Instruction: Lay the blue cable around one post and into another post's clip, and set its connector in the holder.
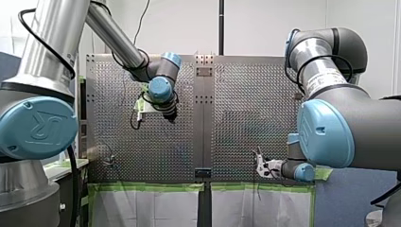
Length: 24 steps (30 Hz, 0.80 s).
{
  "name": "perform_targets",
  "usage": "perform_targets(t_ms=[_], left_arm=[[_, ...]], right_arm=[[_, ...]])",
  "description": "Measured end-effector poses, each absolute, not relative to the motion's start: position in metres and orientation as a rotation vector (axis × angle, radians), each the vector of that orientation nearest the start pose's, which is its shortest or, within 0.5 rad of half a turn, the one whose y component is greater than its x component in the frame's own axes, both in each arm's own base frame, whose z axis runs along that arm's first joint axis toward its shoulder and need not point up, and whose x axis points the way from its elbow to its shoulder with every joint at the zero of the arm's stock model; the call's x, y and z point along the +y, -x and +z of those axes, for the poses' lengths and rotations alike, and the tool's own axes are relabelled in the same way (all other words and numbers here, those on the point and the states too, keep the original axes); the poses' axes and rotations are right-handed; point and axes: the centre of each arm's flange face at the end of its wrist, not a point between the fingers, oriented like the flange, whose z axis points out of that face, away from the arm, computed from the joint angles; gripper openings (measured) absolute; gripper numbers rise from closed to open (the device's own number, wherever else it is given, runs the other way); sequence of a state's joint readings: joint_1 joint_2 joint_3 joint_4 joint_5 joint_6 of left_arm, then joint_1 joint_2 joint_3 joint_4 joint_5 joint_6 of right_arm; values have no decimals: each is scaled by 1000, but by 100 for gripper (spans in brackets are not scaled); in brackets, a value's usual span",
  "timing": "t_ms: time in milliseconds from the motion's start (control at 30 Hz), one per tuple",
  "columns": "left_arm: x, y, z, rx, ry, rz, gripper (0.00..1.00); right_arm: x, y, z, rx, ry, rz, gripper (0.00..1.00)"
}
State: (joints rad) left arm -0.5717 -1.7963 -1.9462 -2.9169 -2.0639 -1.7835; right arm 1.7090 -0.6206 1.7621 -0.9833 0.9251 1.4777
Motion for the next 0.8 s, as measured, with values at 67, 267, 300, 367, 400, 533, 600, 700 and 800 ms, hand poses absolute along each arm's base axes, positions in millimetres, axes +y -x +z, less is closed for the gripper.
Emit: perform_targets(t_ms=[67, 267, 300, 367, 400, 533, 600, 700, 800], left_arm=[[-331, -340, 223, 1901, -36, -63, 100], [-357, -329, 198, 1902, -99, -116, 100], [-363, -326, 193, 1904, -115, -131, 100], [-371, -321, 186, 1905, -139, -155, 100], [-376, -318, 181, 1906, -155, -170, 100], [-391, -309, 167, 1910, -201, -221, 100], [-399, -303, 159, 1910, -224, -246, 100], [-411, -293, 145, 1909, -257, -274, 100], [-421, -283, 133, 1908, -291, -300, 100]], right_arm=[[-540, -270, -58, -779, -1887, 1665, 9], [-540, -270, -58, -774, -1888, 1661, 9], [-540, -270, -58, -773, -1888, 1661, 9], [-540, -270, -58, -772, -1889, 1660, 9], [-540, -270, -58, -771, -1889, 1659, 9], [-540, -270, -58, -770, -1889, 1658, 9], [-539, -270, -58, -768, -1890, 1657, 9], [-539, -270, -58, -767, -1890, 1656, 9], [-539, -270, -58, -767, -1890, 1656, 9]])
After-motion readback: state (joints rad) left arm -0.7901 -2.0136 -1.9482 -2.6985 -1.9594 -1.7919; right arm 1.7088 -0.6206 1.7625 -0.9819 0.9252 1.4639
